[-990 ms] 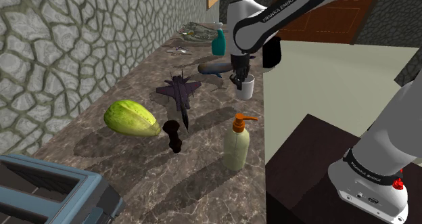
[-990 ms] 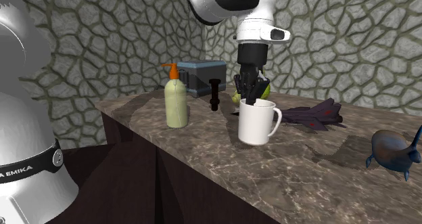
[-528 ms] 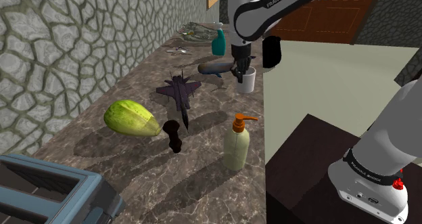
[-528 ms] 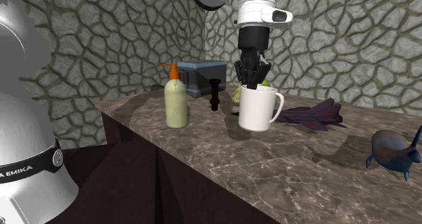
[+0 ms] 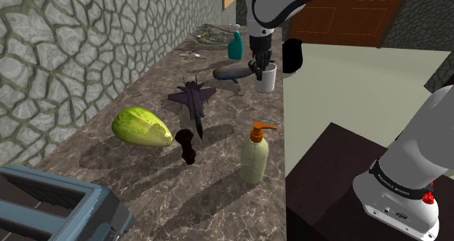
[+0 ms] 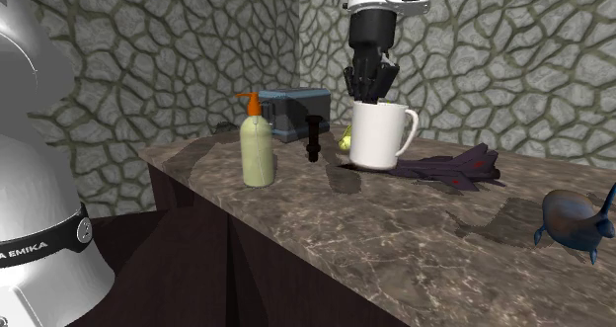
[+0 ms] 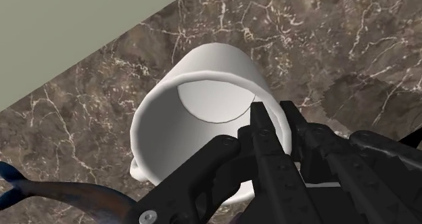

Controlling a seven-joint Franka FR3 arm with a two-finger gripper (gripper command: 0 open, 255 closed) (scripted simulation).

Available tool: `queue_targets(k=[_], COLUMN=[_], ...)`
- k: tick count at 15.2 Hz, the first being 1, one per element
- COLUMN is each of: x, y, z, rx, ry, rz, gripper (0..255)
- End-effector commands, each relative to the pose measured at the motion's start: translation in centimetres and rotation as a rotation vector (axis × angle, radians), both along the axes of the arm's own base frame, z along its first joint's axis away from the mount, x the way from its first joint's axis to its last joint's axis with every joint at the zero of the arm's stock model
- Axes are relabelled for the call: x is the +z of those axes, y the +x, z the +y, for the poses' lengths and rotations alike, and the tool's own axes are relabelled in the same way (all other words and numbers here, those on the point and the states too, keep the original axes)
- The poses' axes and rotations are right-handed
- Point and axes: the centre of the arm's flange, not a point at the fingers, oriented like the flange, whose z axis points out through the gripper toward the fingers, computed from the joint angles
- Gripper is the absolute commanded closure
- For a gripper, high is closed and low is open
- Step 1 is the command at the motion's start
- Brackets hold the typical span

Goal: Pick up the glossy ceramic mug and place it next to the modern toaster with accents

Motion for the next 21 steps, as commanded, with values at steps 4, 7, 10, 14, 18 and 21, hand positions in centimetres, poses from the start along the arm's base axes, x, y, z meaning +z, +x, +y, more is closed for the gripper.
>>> queue_targets(k=[4, 7, 10, 14, 18, 21], x=[2.7, 4.3, 5.9, 8.0, 10.1, 11.7], y=[-0.1, -0.1, -0.1, -0.1, -0.1, -0.1], z=[0.0, 0.0, 0.0, 0.0, 0.0, 0.0], rx=[0.000, 0.000, 0.000, 0.000, 0.000, 0.000], ry=[0.000, 0.000, 0.000, 0.000, 0.000, 0.000], rz=[0.000, 0.000, 0.000, 0.000, 0.000, 0.000], gripper=[255, 255, 255, 255, 255, 255])
